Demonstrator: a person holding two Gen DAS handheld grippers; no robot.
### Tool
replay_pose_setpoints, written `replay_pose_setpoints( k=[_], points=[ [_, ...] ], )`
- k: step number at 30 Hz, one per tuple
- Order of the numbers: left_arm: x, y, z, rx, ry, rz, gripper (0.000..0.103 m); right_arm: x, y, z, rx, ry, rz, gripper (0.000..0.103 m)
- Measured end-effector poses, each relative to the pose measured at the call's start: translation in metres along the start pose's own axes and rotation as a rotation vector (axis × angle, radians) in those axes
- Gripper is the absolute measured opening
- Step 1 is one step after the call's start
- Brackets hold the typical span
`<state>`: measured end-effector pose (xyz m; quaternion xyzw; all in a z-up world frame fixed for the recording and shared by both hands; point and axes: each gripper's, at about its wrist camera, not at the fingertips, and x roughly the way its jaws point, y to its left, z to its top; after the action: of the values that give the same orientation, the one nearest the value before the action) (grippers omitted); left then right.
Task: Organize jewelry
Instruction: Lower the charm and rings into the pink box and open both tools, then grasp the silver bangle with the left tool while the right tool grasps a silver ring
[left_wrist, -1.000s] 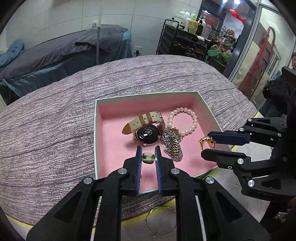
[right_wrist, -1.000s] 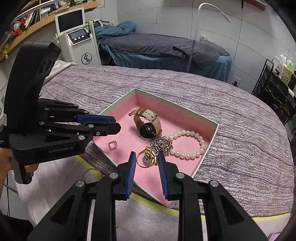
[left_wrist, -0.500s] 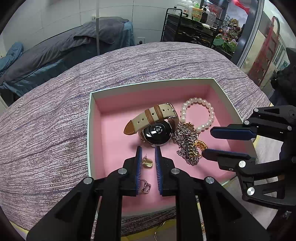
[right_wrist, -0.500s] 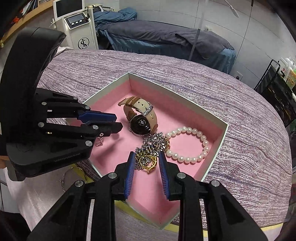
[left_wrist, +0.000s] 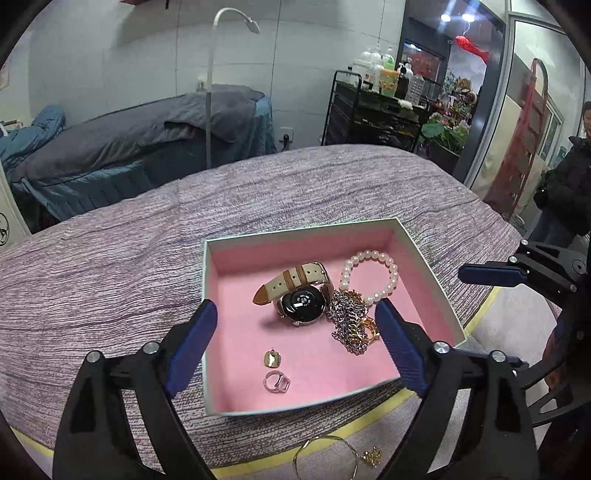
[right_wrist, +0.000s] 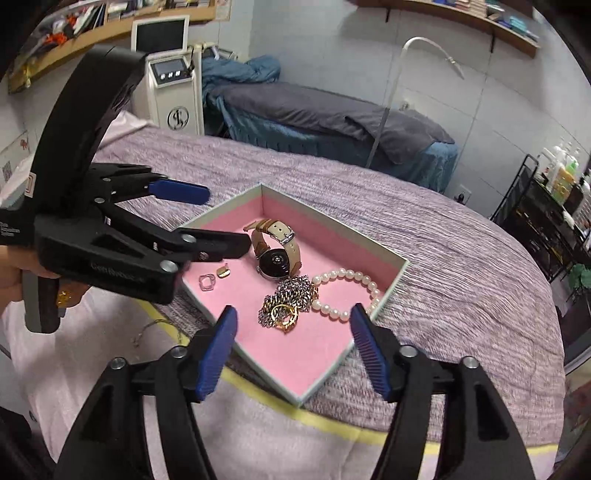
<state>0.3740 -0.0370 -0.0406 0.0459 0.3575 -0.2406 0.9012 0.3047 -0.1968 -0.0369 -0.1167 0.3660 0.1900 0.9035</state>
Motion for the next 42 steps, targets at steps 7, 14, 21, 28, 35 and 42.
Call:
replay_pose_setpoints(
  k=[7,14,21,28,35,42],
  points=[
    [-0.055,-0.019,-0.058,0.026,-0.076,0.092,0.092,-0.033,0.02,-0.055,0.062,0.007,0.025,0.068],
    [-0.075,-0.023,-0.119,0.002,-0.031,0.111,0.092,-0.04,0.04,-0.098,0.1,0.052,0.026,0.062],
    [-0.072,-0.025,-0.147,-0.03,0.019,0.087,0.092,-0.03,0.057,-0.118,0.083,0.101,0.026,0.049],
    [-0.062,-0.028,-0.149,-0.014,0.038,0.101,0.091,-0.022,0.059,-0.116,0.088,0.106,-0.016,0.03],
    [-0.033,-0.032,-0.139,0.057,0.103,0.106,0.074,-0.024,0.06,-0.12,0.111,0.081,-0.031,0.022],
    [-0.013,-0.018,-0.128,0.029,0.127,0.03,0.074,-0.026,0.057,-0.124,0.137,0.069,-0.017,0.022]
  ],
)
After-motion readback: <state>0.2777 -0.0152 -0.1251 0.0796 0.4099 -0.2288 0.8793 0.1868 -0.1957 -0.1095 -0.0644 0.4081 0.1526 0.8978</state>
